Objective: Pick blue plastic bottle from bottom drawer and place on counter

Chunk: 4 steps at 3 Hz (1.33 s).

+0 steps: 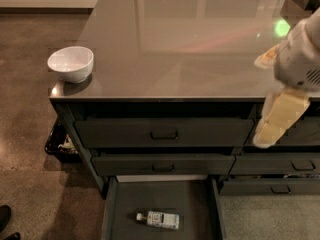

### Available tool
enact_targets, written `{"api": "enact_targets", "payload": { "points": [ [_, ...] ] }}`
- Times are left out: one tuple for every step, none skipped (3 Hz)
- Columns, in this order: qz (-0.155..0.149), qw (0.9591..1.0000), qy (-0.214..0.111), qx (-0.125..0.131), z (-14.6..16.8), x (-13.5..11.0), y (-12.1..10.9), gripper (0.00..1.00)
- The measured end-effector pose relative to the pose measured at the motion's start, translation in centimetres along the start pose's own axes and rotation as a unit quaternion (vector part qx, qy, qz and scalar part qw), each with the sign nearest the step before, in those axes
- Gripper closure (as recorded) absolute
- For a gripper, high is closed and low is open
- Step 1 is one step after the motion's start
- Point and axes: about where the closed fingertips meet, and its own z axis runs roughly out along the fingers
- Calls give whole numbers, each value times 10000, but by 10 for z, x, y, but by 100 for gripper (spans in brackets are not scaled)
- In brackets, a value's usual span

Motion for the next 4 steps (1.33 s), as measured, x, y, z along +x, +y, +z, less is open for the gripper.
{"api": "enact_targets", "payload": {
  "points": [
    [-60, 9985, -394, -383, 70, -6, 32, 0],
    [-28, 9980, -315, -538, 92, 1, 48, 0],
    [-28, 9980, -316, -539, 92, 1, 48, 0],
    [-38, 9950, -677, -730, 129, -3, 57, 0]
  ]
}}
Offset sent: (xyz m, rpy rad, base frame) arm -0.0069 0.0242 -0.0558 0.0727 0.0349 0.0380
